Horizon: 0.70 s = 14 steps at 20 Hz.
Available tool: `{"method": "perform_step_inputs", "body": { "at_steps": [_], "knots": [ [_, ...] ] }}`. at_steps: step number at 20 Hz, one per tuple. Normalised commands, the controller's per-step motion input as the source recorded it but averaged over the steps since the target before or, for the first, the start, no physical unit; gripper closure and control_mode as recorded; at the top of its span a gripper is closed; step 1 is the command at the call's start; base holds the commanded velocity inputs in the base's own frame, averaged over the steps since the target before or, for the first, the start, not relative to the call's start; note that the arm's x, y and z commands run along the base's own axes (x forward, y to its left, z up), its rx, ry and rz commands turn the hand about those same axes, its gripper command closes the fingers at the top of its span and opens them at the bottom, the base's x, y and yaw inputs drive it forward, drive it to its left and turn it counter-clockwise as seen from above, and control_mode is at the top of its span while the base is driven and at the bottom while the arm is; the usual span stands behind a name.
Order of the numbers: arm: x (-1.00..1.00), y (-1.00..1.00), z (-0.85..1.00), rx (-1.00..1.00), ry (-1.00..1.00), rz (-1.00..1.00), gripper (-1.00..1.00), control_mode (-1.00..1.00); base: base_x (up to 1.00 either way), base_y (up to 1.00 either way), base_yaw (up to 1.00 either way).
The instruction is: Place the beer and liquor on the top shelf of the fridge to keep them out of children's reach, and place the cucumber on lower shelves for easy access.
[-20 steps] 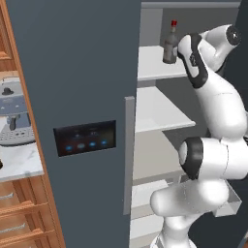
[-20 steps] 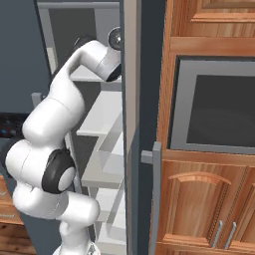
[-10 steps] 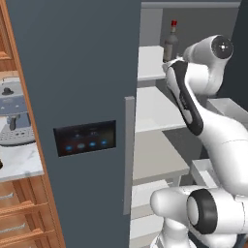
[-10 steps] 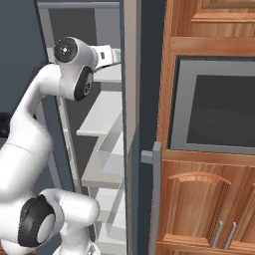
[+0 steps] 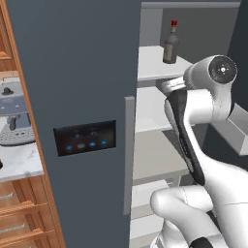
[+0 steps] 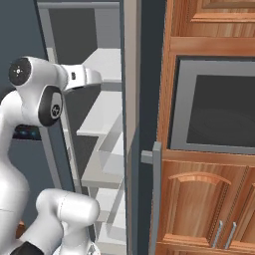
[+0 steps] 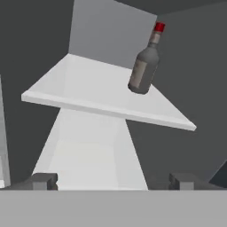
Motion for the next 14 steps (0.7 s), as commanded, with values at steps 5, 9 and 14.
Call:
{"method": "perform_step_inputs", "body": {
  "at_steps": [5, 9, 14],
  "knots": [
    [-0.86, 0.19, -0.05, 0.06, 0.1, -0.06, -1.0, -1.0, 0.0, 0.0, 0.0],
    [-0.79, 0.32, -0.17, 0.11, 0.05, -0.05, -1.0, -1.0, 0.0, 0.0, 0.0],
    [-0.33, 0.12, -0.04, 0.14, 0.07, -0.01, -1.0, -1.0, 0.0, 0.0, 0.0]
  ]
}}
